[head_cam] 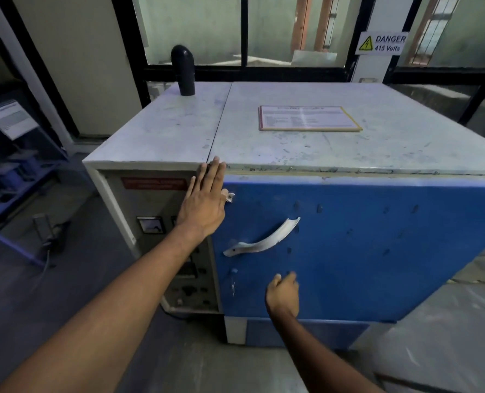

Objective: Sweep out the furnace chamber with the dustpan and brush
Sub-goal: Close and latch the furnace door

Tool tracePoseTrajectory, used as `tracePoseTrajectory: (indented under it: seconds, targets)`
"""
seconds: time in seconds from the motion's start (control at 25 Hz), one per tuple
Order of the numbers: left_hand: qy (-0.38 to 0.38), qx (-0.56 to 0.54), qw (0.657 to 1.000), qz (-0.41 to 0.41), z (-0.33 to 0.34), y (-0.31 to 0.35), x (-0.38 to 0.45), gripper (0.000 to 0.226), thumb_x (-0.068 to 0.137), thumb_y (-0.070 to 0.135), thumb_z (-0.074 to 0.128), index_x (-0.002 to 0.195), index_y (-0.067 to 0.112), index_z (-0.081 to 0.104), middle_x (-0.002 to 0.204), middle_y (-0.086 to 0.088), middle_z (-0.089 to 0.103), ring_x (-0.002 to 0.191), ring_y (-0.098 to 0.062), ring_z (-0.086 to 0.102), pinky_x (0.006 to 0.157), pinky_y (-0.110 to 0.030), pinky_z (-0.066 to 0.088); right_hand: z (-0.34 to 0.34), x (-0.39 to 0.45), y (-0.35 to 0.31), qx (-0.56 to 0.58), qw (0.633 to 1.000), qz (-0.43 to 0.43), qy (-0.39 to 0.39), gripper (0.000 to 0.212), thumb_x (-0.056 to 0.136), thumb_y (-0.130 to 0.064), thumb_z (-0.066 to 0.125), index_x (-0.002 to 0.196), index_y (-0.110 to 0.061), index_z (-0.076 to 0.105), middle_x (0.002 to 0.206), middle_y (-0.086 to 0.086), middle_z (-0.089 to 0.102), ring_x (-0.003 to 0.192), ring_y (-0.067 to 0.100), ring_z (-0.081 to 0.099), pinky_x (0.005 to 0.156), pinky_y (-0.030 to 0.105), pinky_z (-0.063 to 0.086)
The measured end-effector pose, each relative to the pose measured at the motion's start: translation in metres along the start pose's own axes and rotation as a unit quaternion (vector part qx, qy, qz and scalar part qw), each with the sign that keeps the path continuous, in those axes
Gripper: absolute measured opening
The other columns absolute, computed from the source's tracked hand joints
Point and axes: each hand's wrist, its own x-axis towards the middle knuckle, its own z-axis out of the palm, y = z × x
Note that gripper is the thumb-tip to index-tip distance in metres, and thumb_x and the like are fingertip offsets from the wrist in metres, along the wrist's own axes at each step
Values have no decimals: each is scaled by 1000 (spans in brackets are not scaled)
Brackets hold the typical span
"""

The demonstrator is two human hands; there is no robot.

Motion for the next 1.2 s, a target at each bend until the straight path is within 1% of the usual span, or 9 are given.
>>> tracePoseTrajectory:
  seconds: [0.12,0.24,0.36,0.48,0.6,0.8,0.92,1.08,1.2]
  targets:
    - [18,-9,1000,9,9,-4,2,68,106,25,37,164,19,1,172,4,-11,159,-22,-6,127,-50,17,47,0,8,-25,983,19,-180,40,107,-33,40,125,-2,57,133,21,62,122,38,59,100,39,48]
    - [32,-21,999,14,16,-5,3,68,105,26,36,164,20,2,172,4,-11,159,-24,-5,126,-51,18,84,0,-13,-44,964,-13,-261,47,106,-43,40,123,-4,60,130,19,63,119,36,61,100,41,51]
    - [41,-24,999,15,19,-7,4,67,105,26,35,164,20,3,172,4,-10,159,-25,-5,126,-53,20,108,15,-35,-79,963,-34,-255,48,105,-45,41,127,-6,59,133,19,61,121,37,60,97,42,51]
    - [48,-25,998,14,21,-8,5,66,104,27,33,164,20,6,172,2,-6,159,-26,-3,125,-52,22,116,30,-43,-147,965,-52,-210,37,104,-32,42,128,-13,61,132,13,63,119,33,63,94,41,51]
    - [55,-19,998,14,22,-7,4,64,104,26,34,163,20,10,172,0,-4,159,-28,-2,124,-52,25,123,38,-43,-153,965,-66,-201,36,106,-23,38,126,-7,64,129,16,65,119,34,63,97,42,52]
    - [54,-20,998,11,22,-7,4,62,106,27,38,163,20,13,172,0,-3,159,-28,-1,124,-53,25,125,47,-41,-122,966,-49,-222,30,99,-12,60,127,-5,65,129,17,67,121,33,63,103,38,53]
    - [46,-14,999,6,21,-6,4,62,106,29,35,163,21,13,172,0,-4,159,-28,-2,124,-53,24,120,45,-44,-102,966,-24,-236,33,100,-15,60,131,-5,62,134,17,63,125,33,61,105,38,51]
    - [32,-6,999,1,18,-5,3,62,106,30,34,163,23,11,172,3,-7,159,-26,-3,126,-53,20,106,38,-50,-88,962,-6,-260,45,108,-35,41,136,-2,55,140,22,57,127,37,59,105,43,51]
    - [14,-7,1000,-10,12,-2,2,63,107,29,35,163,24,8,171,5,-11,159,-23,-6,127,-53,17,85,31,-55,-77,966,-21,-245,49,108,-40,36,135,-2,54,140,23,57,127,38,57,102,40,50]
